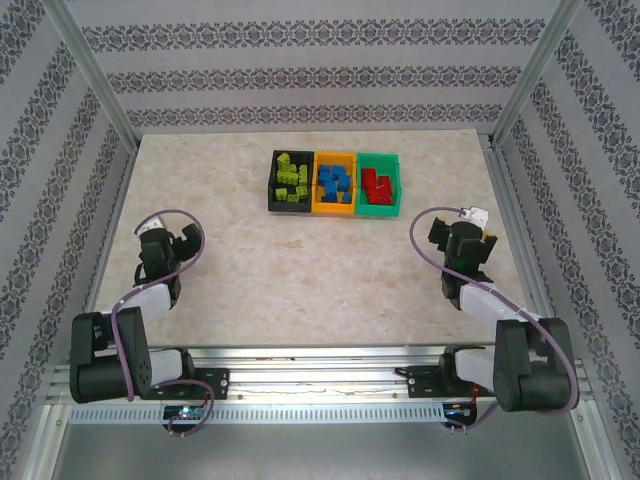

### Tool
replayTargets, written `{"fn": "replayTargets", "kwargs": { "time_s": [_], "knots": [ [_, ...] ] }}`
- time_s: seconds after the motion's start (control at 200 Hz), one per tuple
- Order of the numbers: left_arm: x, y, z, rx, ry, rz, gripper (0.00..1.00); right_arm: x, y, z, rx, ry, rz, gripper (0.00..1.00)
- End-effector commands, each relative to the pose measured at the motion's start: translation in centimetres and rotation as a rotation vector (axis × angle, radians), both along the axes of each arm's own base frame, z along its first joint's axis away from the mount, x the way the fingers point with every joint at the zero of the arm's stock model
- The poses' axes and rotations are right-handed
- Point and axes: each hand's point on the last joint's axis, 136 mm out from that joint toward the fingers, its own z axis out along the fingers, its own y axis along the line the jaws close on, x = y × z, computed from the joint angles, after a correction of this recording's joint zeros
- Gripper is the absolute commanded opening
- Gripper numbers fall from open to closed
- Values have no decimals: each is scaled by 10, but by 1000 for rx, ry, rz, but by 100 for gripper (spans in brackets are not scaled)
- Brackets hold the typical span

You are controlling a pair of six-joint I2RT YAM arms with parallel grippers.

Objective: Sort the legos into containers by color
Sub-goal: Reset both arms

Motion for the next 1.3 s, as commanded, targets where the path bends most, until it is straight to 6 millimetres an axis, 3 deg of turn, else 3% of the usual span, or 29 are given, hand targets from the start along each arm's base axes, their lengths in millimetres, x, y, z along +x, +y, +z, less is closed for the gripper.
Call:
{"fn": "replayTargets", "kwargs": {
  "time_s": [0.0,0.225,0.48,0.734,0.744,0.784,1.294],
  "knots": [
    [19,8,28,74,-122,-10,100,11,-4,13,-6,-88,-13,98],
    [23,11,18,129,-183,-17,100,24,4,7,4,-94,36,98],
    [28,-4,20,127,-207,-116,100,32,10,4,0,-114,70,98],
    [23,-9,24,139,-252,-138,100,42,44,1,-18,-154,271,98],
    [23,-9,24,140,-251,-138,100,37,44,-8,-16,-133,274,98],
    [23,-9,24,139,-256,-140,100,36,46,-16,-21,-127,280,98],
    [24,-17,26,151,-271,-185,100,41,59,-19,-54,-106,330,98]
  ]
}}
